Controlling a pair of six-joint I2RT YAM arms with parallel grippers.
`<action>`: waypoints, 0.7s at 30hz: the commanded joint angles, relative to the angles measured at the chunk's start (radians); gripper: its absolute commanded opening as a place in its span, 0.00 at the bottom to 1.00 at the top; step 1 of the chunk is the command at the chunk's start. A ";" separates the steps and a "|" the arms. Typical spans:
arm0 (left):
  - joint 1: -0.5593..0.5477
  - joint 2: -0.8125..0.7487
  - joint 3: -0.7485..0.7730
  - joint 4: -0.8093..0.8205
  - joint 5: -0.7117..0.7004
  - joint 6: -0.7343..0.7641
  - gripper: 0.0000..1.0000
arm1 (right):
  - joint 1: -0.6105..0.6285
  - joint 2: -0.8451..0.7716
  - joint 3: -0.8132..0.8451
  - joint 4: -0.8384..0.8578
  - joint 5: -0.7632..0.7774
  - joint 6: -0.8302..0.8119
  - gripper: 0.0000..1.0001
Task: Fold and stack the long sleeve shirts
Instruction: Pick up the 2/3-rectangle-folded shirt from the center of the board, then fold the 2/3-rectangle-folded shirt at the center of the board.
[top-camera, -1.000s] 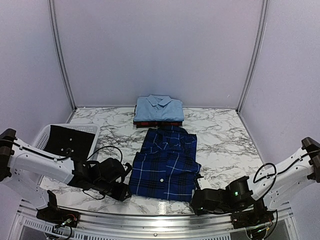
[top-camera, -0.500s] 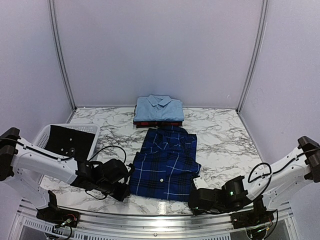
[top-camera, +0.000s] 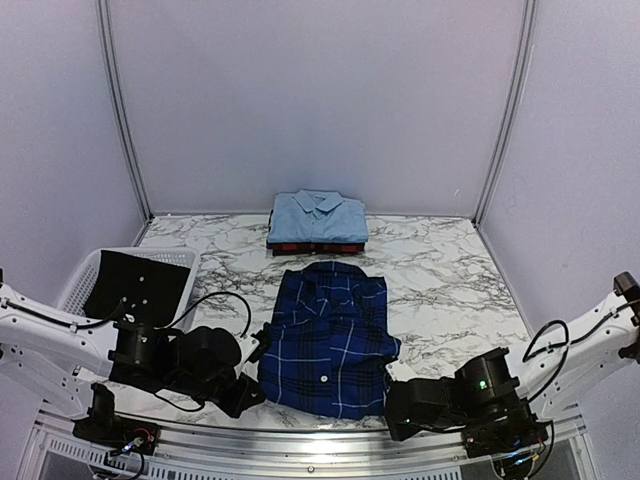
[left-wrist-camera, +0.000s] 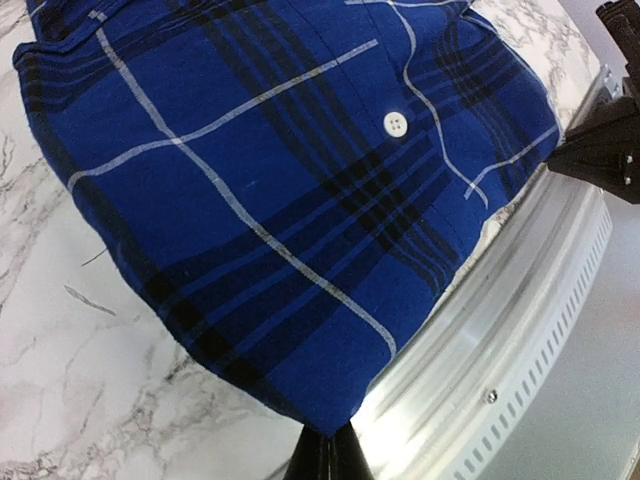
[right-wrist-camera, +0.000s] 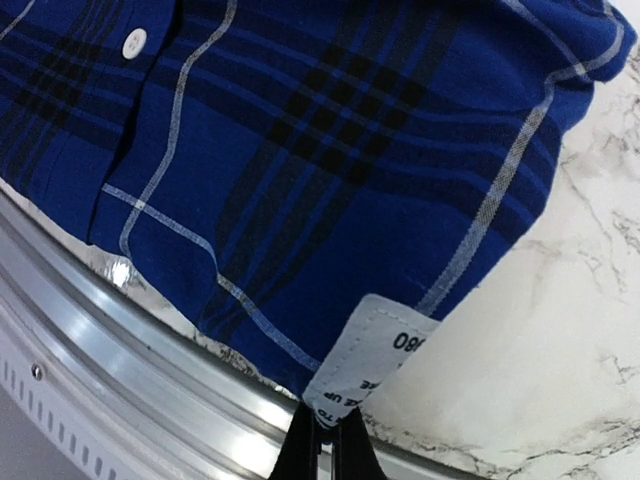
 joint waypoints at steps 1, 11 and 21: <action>-0.092 -0.050 0.027 -0.094 -0.011 -0.086 0.00 | 0.074 -0.051 0.049 -0.055 -0.052 0.018 0.00; -0.029 -0.121 0.277 -0.299 -0.143 -0.087 0.00 | -0.072 -0.207 0.231 -0.194 -0.031 -0.066 0.00; 0.512 0.304 0.497 -0.118 0.167 0.135 0.00 | -0.802 0.117 0.304 0.236 -0.318 -0.411 0.00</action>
